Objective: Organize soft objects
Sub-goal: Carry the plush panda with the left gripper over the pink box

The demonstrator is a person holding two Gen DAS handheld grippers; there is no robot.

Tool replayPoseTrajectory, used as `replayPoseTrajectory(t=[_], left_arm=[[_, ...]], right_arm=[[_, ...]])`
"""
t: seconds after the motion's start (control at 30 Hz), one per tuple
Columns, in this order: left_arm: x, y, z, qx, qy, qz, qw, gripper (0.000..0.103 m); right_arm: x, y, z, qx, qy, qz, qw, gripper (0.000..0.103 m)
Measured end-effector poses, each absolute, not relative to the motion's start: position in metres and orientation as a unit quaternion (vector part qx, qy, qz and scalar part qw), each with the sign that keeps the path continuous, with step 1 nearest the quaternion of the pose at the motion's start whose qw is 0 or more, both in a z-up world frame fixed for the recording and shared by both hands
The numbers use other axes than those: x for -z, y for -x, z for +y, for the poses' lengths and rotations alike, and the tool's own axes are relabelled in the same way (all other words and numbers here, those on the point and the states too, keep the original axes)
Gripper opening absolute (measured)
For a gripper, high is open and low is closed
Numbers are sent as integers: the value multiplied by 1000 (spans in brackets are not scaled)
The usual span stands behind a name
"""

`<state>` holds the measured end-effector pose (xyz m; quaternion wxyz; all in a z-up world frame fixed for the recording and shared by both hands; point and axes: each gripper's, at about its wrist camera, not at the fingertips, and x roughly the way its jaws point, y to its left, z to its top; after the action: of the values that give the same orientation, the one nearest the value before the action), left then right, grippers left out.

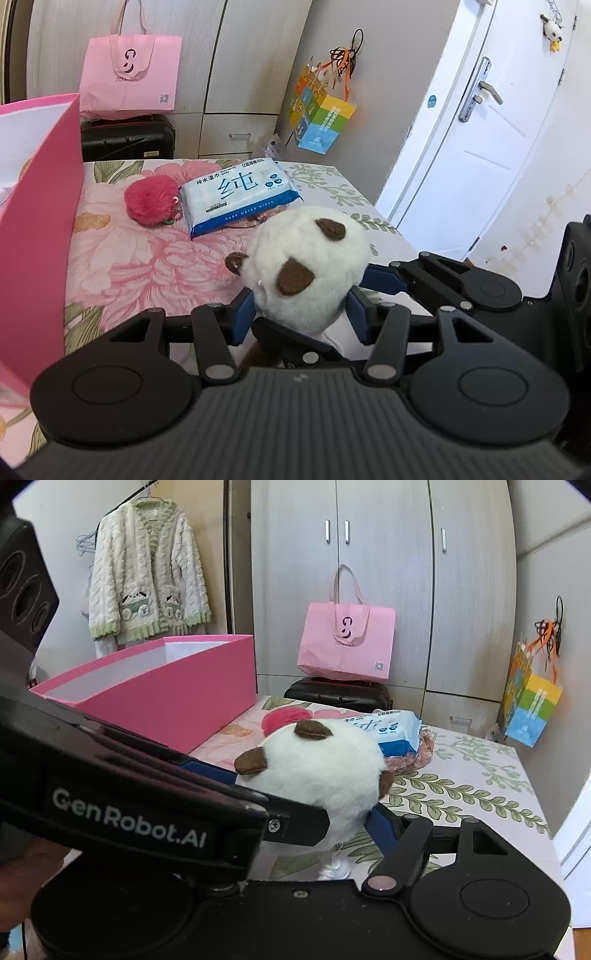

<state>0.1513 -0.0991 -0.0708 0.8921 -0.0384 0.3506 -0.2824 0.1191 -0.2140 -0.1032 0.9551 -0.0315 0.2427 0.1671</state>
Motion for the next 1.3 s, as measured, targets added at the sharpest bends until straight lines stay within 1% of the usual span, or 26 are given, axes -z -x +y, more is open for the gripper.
replayPoseTrajectory(t=[0.27, 0.33, 0.6, 0.8, 0.97, 1.17, 1.3], left_arm=[[65, -126, -83, 283, 49, 356, 889, 52], [63, -119, -77, 279, 50, 363, 888, 52], [50, -82, -40, 243, 36, 379, 892, 51], [31, -54, -2, 200, 30, 403, 892, 50], [5, -32, 22, 187, 13, 390, 902, 50], [-30, -28, 45, 182, -4, 350, 919, 50], [-46, -37, 57, 174, -13, 318, 932, 51]], right_arm=[[94, -94, -200, -164, 36, 251, 953, 77], [93, -86, -194, -162, 41, 247, 954, 71], [85, -56, -159, -213, 63, 235, 946, 71], [74, -35, -120, -265, 71, 229, 934, 73], [54, -16, -96, -298, 90, 200, 929, 74], [25, -21, -72, -318, 90, 171, 928, 74], [11, -30, -57, -315, 110, 121, 935, 74]])
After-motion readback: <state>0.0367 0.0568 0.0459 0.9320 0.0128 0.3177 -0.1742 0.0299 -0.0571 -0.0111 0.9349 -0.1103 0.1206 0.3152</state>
